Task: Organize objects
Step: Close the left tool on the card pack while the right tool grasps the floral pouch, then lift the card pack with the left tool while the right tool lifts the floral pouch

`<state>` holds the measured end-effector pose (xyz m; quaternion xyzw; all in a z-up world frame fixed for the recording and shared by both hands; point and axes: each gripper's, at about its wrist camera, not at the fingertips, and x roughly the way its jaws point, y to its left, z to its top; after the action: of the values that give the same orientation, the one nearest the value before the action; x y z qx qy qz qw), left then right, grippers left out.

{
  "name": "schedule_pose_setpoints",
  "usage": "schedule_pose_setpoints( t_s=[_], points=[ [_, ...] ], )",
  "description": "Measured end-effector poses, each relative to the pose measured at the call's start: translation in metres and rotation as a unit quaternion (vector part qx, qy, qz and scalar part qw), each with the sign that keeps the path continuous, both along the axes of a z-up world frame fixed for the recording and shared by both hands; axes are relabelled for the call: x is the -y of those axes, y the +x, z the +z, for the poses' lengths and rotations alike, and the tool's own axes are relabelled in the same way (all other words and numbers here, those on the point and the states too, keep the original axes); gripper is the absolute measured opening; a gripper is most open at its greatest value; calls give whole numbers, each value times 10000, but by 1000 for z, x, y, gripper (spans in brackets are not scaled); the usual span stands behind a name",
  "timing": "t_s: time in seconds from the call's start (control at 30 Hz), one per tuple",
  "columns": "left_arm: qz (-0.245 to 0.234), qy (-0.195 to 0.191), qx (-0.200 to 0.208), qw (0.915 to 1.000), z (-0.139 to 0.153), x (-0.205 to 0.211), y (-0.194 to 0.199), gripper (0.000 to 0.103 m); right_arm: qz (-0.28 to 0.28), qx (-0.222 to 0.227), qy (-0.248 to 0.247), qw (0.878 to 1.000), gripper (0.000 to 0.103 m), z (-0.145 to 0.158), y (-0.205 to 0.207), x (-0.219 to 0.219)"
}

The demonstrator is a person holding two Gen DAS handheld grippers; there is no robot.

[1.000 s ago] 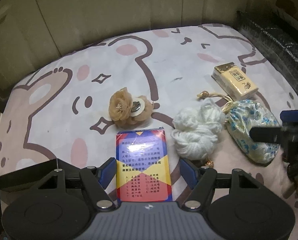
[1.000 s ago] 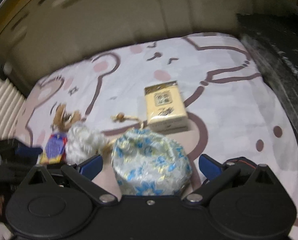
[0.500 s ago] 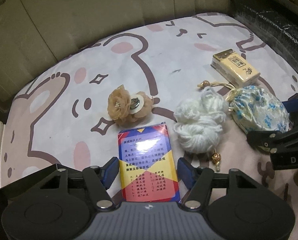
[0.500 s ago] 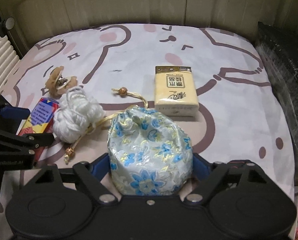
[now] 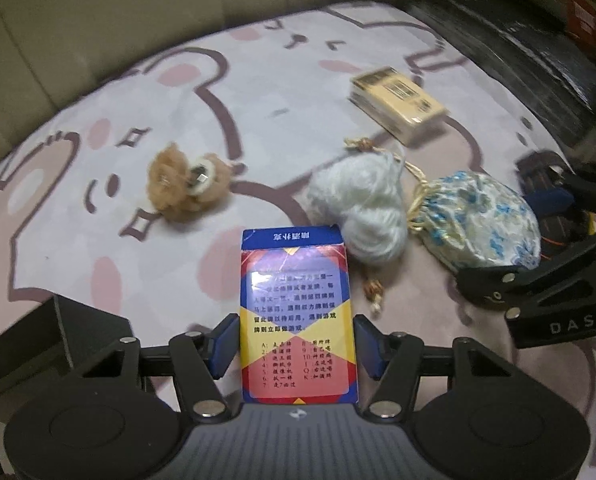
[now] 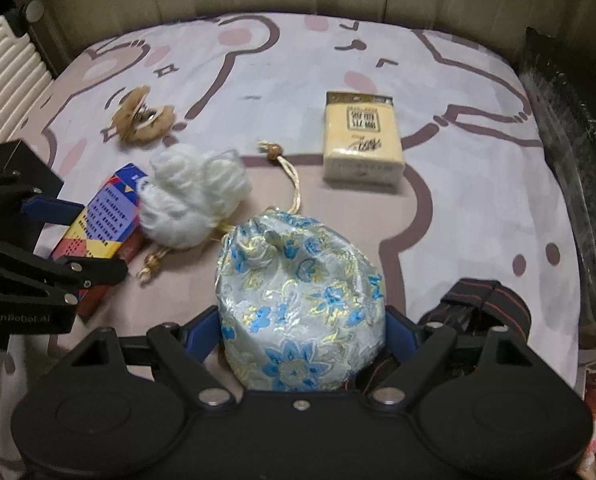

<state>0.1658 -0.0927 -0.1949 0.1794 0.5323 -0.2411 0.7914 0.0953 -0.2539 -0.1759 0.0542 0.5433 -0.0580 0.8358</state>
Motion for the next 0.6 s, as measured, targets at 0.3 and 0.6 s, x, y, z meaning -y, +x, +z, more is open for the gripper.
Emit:
schedule_pose_setpoints(
  t_s=[0.3,0.6],
  points=[
    [191,42,-145,9997,-8,1,-1,67,294,-113,-85,9995,86,1,-3,-11],
    [613,-206,-373,9972,-8,-6,9,66,33,-142,167,9998,86,-5,6,-2]
  ],
)
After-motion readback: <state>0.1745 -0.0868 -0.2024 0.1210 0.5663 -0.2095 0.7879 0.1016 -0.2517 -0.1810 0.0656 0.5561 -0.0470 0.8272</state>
